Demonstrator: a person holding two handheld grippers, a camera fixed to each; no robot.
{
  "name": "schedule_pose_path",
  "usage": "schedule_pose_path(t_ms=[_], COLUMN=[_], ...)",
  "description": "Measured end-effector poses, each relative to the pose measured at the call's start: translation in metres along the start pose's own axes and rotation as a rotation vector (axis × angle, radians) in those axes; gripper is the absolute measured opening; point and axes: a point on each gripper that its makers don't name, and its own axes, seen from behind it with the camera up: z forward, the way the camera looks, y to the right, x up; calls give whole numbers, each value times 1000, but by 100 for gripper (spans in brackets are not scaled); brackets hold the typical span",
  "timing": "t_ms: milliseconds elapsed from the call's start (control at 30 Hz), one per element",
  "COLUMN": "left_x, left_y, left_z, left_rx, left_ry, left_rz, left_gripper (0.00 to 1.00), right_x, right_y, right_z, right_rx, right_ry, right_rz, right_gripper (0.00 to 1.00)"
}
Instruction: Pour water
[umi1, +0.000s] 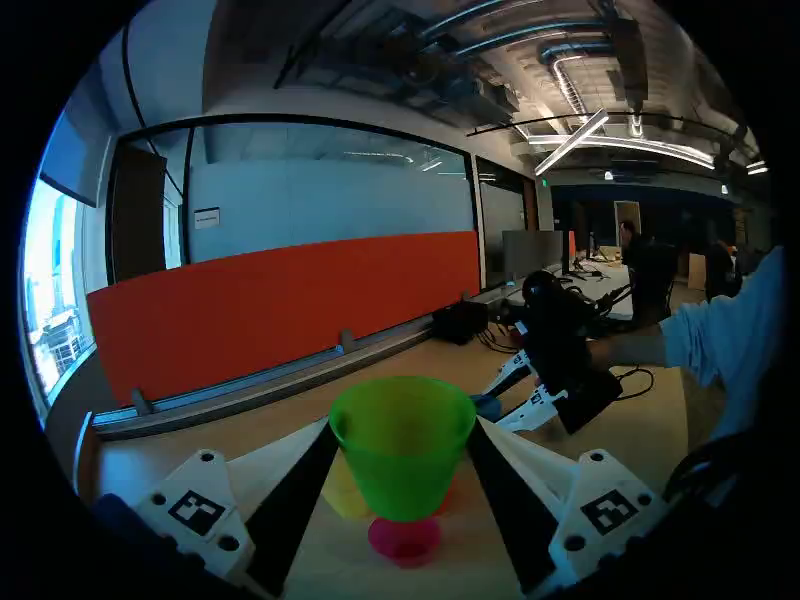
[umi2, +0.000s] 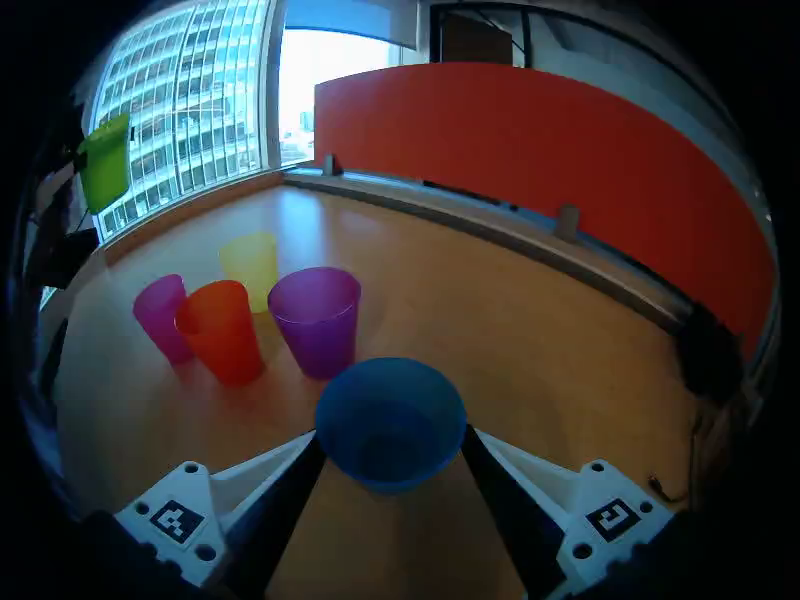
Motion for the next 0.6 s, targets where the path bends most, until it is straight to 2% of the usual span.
schedule_pose_path(t_ms=[133, 267, 600], left_x=[-1, -3, -8], left_y=[-2, -3, -5], left_z=[-3, -5, -7], left_rx=[3, 5, 5], left_ry=[0, -2, -9], left_rz=[0, -2, -5], left_gripper=[88, 88, 88], right_x=[0, 1, 5], right_y=[-1, -5, -5], right_z=[3, 5, 2], right_rx=[1, 14, 7], right_ry=[3, 5, 38], right_rz=[3, 10, 24], right_gripper=[99, 89, 88])
